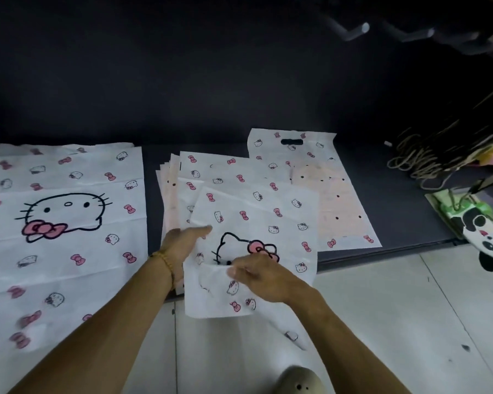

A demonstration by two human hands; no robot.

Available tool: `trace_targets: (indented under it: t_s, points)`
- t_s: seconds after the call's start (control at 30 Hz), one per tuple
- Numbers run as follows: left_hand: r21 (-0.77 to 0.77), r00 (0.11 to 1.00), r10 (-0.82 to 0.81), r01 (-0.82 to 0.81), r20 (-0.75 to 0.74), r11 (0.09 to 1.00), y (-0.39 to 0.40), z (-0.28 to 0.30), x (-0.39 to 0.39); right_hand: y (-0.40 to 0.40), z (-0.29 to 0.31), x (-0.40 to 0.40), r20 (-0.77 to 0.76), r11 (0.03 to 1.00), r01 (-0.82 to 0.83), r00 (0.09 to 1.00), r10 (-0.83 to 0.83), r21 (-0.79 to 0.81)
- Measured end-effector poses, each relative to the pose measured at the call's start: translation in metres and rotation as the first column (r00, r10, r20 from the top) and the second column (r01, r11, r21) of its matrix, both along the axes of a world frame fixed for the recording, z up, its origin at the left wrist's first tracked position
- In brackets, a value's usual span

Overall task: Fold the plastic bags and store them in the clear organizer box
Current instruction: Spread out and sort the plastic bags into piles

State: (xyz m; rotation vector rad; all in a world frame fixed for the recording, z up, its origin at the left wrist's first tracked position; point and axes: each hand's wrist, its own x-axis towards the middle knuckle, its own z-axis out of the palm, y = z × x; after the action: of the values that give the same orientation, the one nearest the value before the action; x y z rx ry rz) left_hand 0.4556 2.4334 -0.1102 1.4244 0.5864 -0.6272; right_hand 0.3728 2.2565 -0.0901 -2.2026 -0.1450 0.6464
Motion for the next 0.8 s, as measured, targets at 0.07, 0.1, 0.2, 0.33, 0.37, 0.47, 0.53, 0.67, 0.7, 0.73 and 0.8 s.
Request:
trace_targets:
  t_s: [0.07,0.1,0.2,0.33,0.37,0.47,0.53,0.67,0.7,0.73,0.8]
  points:
    - [0.17,0.995,-0.012,-0.004,0.096,0.985,-0.002,-0.008,-0.005,-0.006,-0.001,0.002,-0.083,0.989,0.138,0.988,-0.133,0.056]
    - [0.192,0.991,-0.035,0.01,0.129,0.981,-0.003,-0.011,-0.007,-0.013,-0.004,0.005,-0.045,0.957,0.287,0.958,-0.285,0.039]
    - [0.195,0.99,-0.071,0.047,0.119,0.98,0.0,-0.02,-0.011,-0.043,-0.011,0.011,0.308,0.595,0.756,0.655,-0.69,-0.275]
    - [0.154,0.968,-0.177,0.15,0.176,0.977,0.005,-0.023,-0.018,-0.069,-0.026,0.009,0.118,0.381,0.859,0.442,-0.889,-0.343]
    - [0.161,0.942,-0.242,0.208,0.231,0.965,0.004,-0.021,-0.02,-0.07,-0.03,0.01,0.074,0.376,0.874,0.416,-0.906,-0.308]
    - [0.194,0.854,-0.399,0.352,0.334,0.916,0.001,-0.013,-0.022,-0.075,-0.028,0.012,-0.005,0.308,0.914,0.318,-0.948,-0.263]
    - [0.223,0.789,-0.469,0.413,0.396,0.883,0.004,-0.005,-0.022,-0.084,-0.025,0.01,-0.084,0.216,0.955,0.203,-0.976,-0.204]
    - [0.289,0.672,-0.501,0.41,0.545,0.865,0.011,0.021,-0.02,-0.085,-0.014,-0.01,-0.417,0.028,0.999,0.019,-0.909,-0.016]
    - [0.291,0.656,-0.49,0.396,0.574,0.871,0.015,0.029,-0.019,-0.08,-0.012,-0.014,-0.51,-0.003,0.999,0.015,-0.86,0.035]
    - [0.297,0.646,-0.476,0.374,0.596,0.879,0.021,0.038,-0.019,-0.073,-0.008,-0.016,-0.583,-0.024,0.997,0.027,-0.812,0.079]
    - [0.291,0.656,-0.436,0.324,0.616,0.9,0.044,0.053,-0.017,-0.052,0.004,-0.01,-0.671,-0.011,0.99,0.086,-0.737,0.138]
